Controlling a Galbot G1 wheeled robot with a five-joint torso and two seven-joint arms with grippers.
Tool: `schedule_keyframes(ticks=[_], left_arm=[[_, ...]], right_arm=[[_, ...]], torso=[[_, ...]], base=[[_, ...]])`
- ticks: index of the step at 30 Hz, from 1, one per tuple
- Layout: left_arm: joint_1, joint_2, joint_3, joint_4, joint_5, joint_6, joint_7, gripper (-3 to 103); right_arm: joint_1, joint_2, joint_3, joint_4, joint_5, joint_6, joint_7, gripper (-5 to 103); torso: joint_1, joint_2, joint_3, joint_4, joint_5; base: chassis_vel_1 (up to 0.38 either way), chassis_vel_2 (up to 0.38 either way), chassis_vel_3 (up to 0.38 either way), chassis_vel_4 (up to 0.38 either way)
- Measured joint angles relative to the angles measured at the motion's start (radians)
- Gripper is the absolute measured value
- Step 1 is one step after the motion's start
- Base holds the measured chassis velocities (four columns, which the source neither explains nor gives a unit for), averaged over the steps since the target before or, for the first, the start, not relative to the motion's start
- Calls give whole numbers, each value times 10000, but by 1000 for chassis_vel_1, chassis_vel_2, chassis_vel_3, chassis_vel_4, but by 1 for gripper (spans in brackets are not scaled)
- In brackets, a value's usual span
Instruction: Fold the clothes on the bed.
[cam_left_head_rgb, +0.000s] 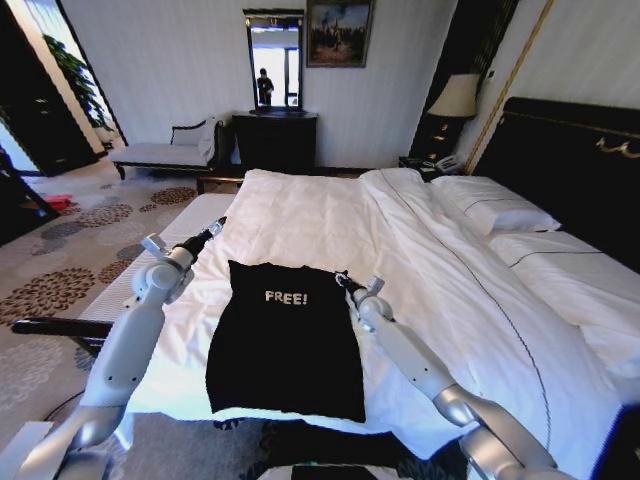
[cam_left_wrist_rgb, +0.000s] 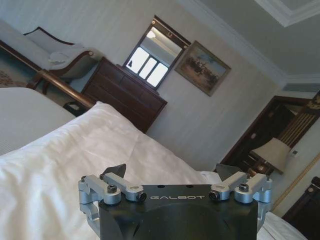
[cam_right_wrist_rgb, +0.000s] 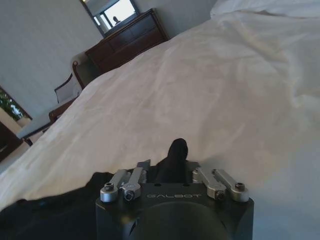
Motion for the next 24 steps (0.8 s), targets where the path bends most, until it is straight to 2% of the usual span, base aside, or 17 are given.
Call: schedule_keyframes(ticks=[2, 5, 8, 9, 11, 21, 24], left_arm=[[0, 27, -26, -55, -33, 40, -41, 100], [-2, 47, -38, -84, -53, 49, -67, 100], [-7, 43, -74, -83, -67, 51, -94, 100], [-7, 43, -74, -83, -67, 51, -94, 100], [19, 4, -88, -39, -58, 50, -105, 100], [-11, -71, -84, 468, 119, 0, -186, 100], [47, -71, 1, 781, 223, 154, -267, 100]], right_arm=[[-47, -75, -43, 5, -219, -15, -140, 29], [-61, -88, -47, -24, -304, -16, -227, 24], [-43, -74, -39, -115, -346, 36, -324, 8], [-43, -74, -39, -115, -346, 36, -324, 8], [-24, -69, -35, -174, -350, 92, -370, 1], [190, 63, 218, -281, -242, 331, -274, 0], [286, 71, 275, -365, -177, 350, -194, 0]], torso=[[0, 0, 0, -1, 1], [0, 0, 0, -2, 1], [0, 0, 0, 0, 1], [0, 0, 0, 0, 1], [0, 0, 0, 1, 1], [0, 0, 0, 0, 2], [0, 0, 1, 2, 1]], base=[[0, 0, 0, 0], [0, 0, 0, 0], [0, 0, 0, 0], [0, 0, 0, 0], [0, 0, 0, 0], [0, 0, 0, 0], [0, 0, 0, 0]])
